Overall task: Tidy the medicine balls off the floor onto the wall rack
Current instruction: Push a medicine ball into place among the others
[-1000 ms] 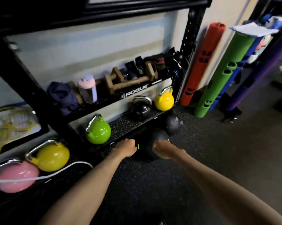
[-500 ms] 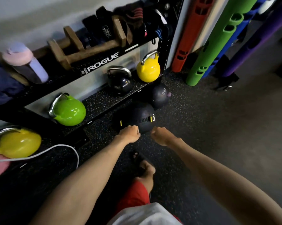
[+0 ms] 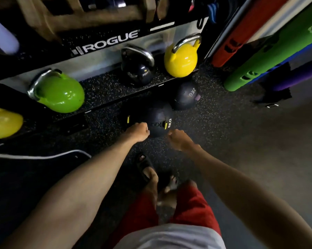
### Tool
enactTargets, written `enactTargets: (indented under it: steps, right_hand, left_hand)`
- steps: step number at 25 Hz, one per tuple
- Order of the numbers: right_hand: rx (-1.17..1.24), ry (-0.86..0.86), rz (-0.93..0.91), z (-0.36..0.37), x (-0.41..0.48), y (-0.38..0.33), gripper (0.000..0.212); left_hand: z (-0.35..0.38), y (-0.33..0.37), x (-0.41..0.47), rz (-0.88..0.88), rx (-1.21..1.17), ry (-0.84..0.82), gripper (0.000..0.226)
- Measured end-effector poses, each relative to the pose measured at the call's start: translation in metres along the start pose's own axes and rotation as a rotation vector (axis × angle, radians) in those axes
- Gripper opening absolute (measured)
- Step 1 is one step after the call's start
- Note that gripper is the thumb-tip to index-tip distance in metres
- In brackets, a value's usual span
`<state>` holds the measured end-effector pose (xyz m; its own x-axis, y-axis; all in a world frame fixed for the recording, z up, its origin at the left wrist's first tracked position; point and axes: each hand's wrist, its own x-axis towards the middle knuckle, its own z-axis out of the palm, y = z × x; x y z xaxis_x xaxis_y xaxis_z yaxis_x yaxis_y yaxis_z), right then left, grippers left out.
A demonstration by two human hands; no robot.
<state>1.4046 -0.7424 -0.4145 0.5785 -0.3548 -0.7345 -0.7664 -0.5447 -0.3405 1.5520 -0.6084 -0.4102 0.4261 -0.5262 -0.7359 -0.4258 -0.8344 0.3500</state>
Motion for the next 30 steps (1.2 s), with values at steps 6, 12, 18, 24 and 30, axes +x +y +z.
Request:
enactTargets:
  steps: [6,12,18,24,30]
  right_hand:
    - [0.001,-0.059,-0.009,0.004,0.093,0.032,0.035]
    - [0.057,-0.064,0.007,0.056,0.227,0.101,0.031]
    - [0.223,0.034,0.208,0.104,0.361,0.184,0.037]
    - [0.860,0.134,0.436,0.130,0.471,0.214,0.059]
    - [1.494,-0.025,0.419,0.149,0.519,0.210,0.057]
  left_hand:
    - [0.036,-0.022,0.076,-0.085,-0.086,-0.019,0.028]
    - [0.111,-0.061,0.201,-0.242,-0.318,0.009,0.028]
    - [0.179,-0.115,0.321,-0.511,-0.653,0.295,0.031]
    - [0.201,-0.167,0.396,-0.672,-1.194,0.606,0.075]
    - [0.206,-0.198,0.442,-0.602,-1.483,0.559,0.105]
